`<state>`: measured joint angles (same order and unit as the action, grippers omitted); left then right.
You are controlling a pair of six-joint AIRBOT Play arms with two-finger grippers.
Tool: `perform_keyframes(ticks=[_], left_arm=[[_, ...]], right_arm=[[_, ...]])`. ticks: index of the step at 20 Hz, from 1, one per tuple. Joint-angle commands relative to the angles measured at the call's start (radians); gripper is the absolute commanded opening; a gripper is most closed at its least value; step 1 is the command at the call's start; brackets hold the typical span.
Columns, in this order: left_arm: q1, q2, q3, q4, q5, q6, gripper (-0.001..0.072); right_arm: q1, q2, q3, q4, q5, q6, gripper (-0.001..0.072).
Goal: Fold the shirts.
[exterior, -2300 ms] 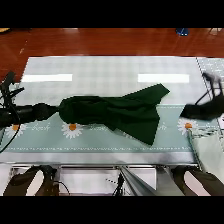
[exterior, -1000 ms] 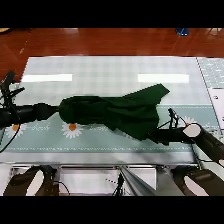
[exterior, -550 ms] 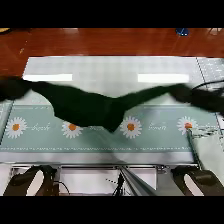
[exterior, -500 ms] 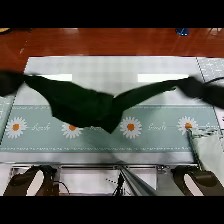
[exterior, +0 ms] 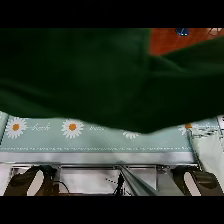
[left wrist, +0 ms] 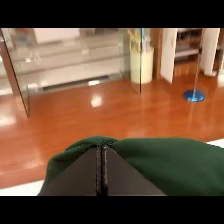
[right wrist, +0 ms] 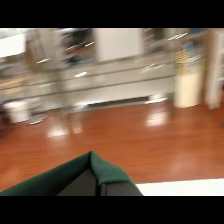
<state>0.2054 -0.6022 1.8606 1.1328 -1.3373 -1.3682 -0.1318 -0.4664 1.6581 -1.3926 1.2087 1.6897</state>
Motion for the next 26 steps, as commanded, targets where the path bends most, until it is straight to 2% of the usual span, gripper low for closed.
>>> perform_keyframes(ticks=[1,4,8,12,16,19,22,26], left_arm=[[0.001,0.015,0.076,0.043,-0.215,-0.102,0.0016],[0.001,0.048,0.076,0.047,-0.41,-0.116,0.0016],[0.001,0.066,0.051,0.035,-0.504,-0.19,0.0016],[0.001,0.048,-0.203,0.035,-0.487,-0.185,0.0015],[0.0,0.006,-0.62,0.026,-0.262,-0.163,0.0016],[0.0,-0.094,-0.844,-0.025,-0.015,-0.104,0.0016],[0.0,-0.253,-0.879,-0.088,0.182,-0.019,0.0017],[0.0,-0.431,-0.871,-0.182,0.362,0.063,0.0017]], right_arm=[[-0.01,0.004,0.09,-0.094,0.2,0.011,0.0022],[-0.01,0.0,0.09,-0.105,0.378,-0.039,0.0022],[-0.01,-0.075,0.088,-0.161,0.647,-0.163,0.0021],[-0.006,-0.242,-0.024,-0.105,0.598,-0.201,0.0021],[-0.006,-0.497,-0.157,-0.003,0.445,-0.229,0.0021],[-0.006,-0.706,-0.162,0.085,0.216,-0.24,0.0022],[-0.006,-0.865,-0.162,0.163,0.005,-0.239,0.0021],[-0.006,-0.997,-0.162,0.259,-0.216,-0.235,0.0021]])
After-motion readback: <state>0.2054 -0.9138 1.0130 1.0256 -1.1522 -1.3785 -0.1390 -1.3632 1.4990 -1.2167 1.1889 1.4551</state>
